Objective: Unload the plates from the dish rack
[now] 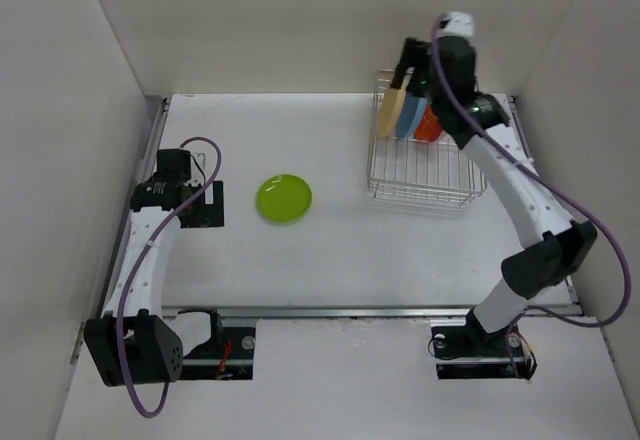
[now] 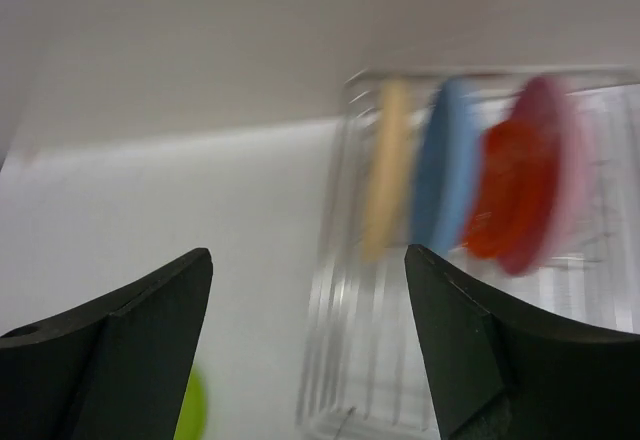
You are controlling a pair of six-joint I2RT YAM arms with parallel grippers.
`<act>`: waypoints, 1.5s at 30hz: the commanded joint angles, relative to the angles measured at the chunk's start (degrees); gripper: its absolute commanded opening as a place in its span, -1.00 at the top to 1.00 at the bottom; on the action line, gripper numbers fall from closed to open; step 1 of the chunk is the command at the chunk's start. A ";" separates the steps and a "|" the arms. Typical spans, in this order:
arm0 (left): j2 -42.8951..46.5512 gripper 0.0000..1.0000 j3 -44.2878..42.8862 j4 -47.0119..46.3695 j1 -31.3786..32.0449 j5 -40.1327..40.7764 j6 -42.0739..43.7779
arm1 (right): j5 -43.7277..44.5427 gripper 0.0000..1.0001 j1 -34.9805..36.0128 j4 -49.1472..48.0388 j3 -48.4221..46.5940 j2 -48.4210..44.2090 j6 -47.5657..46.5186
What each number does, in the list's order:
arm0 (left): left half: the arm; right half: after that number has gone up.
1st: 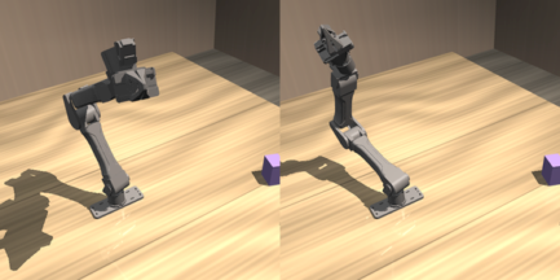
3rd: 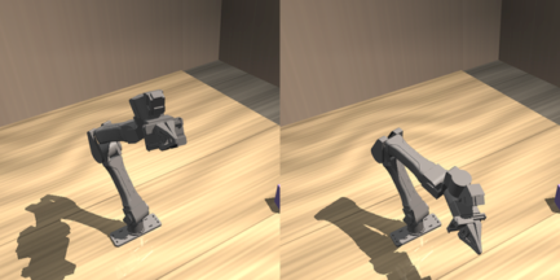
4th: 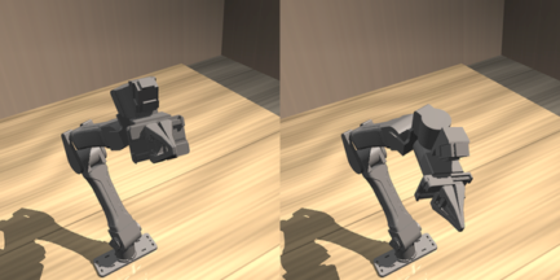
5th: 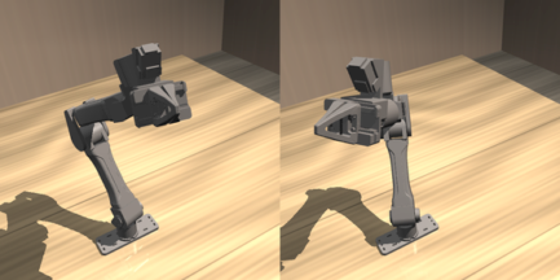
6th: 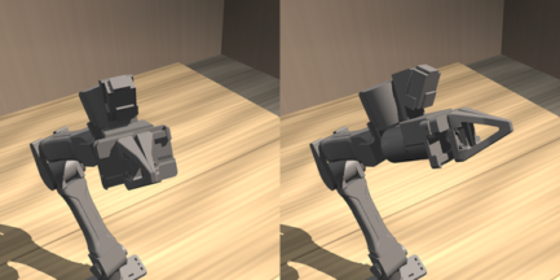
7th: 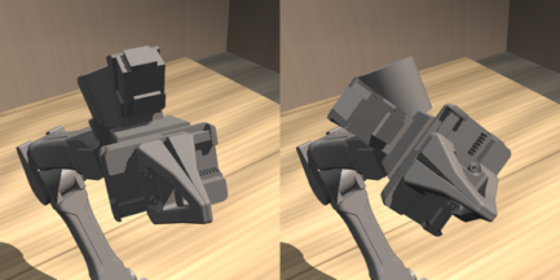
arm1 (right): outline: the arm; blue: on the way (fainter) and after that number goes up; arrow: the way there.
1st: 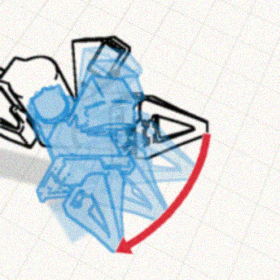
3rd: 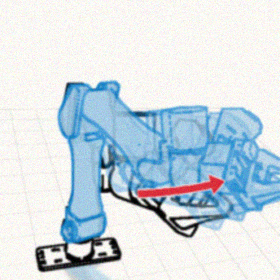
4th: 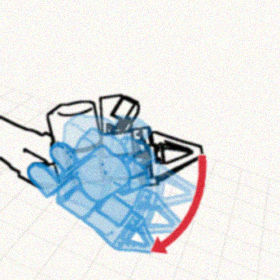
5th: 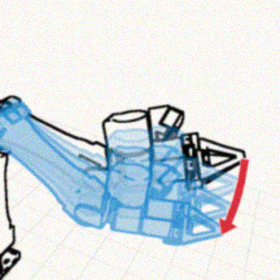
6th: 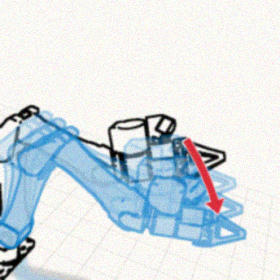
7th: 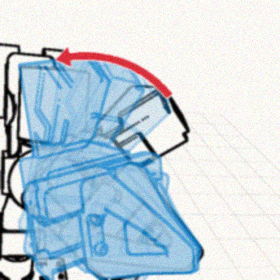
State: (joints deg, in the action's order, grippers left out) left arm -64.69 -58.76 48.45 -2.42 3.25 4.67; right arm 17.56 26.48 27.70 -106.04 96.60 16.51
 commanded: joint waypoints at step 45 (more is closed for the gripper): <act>-0.79 -1.00 -9.60 7.09 -0.40 -16.15 6.32 | 35.58 1.00 -2.51 -11.48 2.31 -13.77 -24.00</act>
State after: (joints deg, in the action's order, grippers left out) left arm -67.68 -63.55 53.23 -2.42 -7.77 8.95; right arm 60.73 18.11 17.63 -106.30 89.14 -6.02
